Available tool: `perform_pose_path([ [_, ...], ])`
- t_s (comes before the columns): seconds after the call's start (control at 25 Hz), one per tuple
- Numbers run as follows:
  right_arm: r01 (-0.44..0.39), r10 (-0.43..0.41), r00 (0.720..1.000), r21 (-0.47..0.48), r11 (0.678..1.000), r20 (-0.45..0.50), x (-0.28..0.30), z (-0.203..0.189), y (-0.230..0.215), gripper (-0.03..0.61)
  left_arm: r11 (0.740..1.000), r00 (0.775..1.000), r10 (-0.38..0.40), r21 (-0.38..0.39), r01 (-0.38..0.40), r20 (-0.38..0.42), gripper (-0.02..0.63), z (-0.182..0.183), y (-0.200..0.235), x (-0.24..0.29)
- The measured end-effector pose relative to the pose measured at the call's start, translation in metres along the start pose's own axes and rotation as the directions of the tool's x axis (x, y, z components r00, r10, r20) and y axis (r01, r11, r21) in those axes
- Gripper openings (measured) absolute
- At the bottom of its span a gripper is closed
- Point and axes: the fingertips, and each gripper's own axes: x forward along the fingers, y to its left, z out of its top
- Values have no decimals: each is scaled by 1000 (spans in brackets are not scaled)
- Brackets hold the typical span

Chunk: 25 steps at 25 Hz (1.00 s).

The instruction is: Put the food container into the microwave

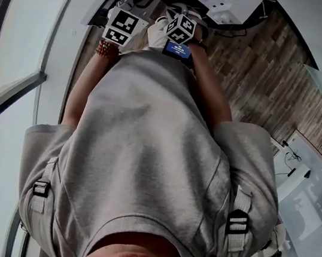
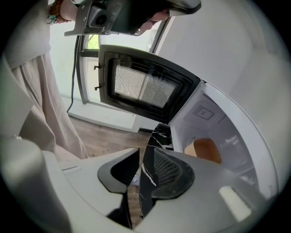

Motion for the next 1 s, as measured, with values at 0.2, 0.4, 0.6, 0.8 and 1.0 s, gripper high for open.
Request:
perform_pose_path([
  [0.2,0,0,1000,-6,1000,5,-3,-1,0,114,1000,1000,11,5,-11,20,2,9,0,3],
  [0.4,18,-18,1000,19,1000,17,-12,-3,-7,112,1000,1000,-14,2,14,6,2,5,-14,6],
  [0.6,26,-28,999,53,998,23,-20,-10,-4,109,999,999,-37,-2,37,7,2,6,-29,2],
  [0.8,46,-49,998,93,995,34,-41,-10,3,103,999,999,-35,-6,35,29,2,15,-43,-14],
  [1.0,58,-65,994,86,995,89,-74,6,10,89,1000,999,-2,-26,4,47,2,18,-53,-28],
])
